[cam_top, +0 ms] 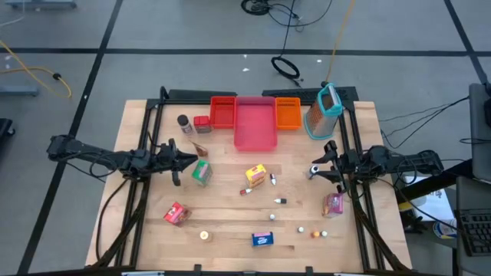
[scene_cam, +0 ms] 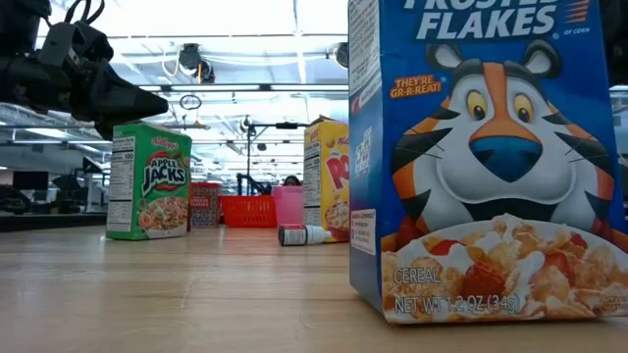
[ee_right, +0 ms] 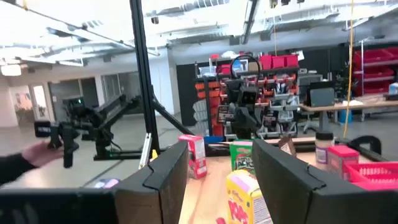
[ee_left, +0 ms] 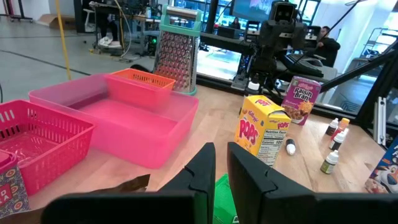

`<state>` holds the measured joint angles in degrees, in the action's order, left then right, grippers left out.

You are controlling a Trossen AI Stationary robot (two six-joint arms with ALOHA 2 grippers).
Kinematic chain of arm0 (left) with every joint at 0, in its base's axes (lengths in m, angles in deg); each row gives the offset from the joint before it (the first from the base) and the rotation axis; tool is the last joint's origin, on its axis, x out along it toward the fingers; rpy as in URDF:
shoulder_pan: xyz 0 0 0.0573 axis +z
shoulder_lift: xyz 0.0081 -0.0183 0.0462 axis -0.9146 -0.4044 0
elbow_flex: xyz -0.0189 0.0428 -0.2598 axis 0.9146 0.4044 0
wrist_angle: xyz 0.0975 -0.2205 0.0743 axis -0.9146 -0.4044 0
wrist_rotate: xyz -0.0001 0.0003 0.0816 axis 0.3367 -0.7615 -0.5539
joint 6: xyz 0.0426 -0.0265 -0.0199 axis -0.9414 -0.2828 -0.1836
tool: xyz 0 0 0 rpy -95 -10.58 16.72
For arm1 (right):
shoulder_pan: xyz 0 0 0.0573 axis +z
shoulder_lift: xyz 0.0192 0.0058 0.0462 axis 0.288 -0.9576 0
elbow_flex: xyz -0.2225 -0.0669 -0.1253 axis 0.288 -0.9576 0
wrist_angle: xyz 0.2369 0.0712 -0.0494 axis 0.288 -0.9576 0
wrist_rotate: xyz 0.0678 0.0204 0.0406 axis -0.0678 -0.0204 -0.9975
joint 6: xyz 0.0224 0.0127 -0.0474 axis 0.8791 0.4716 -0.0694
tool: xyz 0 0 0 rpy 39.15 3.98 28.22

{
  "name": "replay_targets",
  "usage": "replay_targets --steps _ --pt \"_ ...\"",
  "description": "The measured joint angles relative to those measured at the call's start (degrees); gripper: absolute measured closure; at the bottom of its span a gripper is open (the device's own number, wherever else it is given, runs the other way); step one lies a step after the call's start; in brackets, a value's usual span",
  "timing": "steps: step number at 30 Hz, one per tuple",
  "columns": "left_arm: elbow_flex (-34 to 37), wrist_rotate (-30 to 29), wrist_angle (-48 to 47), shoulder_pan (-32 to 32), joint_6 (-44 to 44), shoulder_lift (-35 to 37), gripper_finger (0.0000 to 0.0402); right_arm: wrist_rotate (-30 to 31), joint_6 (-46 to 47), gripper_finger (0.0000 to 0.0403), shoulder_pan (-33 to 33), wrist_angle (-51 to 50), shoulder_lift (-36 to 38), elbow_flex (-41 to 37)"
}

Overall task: Pick & Place Kitchen Items
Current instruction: Put the black food coloring bottle into the orange bin

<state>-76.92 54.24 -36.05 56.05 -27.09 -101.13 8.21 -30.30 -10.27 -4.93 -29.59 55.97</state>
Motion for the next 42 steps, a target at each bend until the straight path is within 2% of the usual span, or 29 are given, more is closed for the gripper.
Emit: replay_targets --steps 4,7,11,20,27,33,42 --pt "0.0 0.0 0.0 0.0 0.0 0.0 0.0362 1.4 0.0 0.0232 0.0 0.0 -0.3 0.0" --pt "0.0 0.0 0.0 0.0 0.0 0.0 0.0362 8.1 1.1 0.0231 0.0 -1.1 -1.0 0.0" --pt "0.0 0.0 0.1 0.0 0.0 0.0 0.0362 15.0 3.6 0.0222 0.0 -11.3 -5.4 1.9" --pt "0.0 -1.3 0.1 0.0 -1.6 0.0 0.0362 17.2 2.9 0.0161 0.0 -15.6 -16.5 10.4" --pt "0.0 -1.5 0.1 0.0 -4.8 0.0 0.0362 18.1 5.5 0.0132 0.0 -21.9 -23.9 11.8" --pt "0.0 -1.6 0.1 0.0 -6.2 0.0 0.0362 18.2 5.8 0.0124 0.0 -21.6 -25.3 11.8" --pt "0.0 -1.6 0.1 0.0 -5.9 0.0 0.0362 18.2 6.2 0.0124 0.0 -26.4 -25.3 11.8"
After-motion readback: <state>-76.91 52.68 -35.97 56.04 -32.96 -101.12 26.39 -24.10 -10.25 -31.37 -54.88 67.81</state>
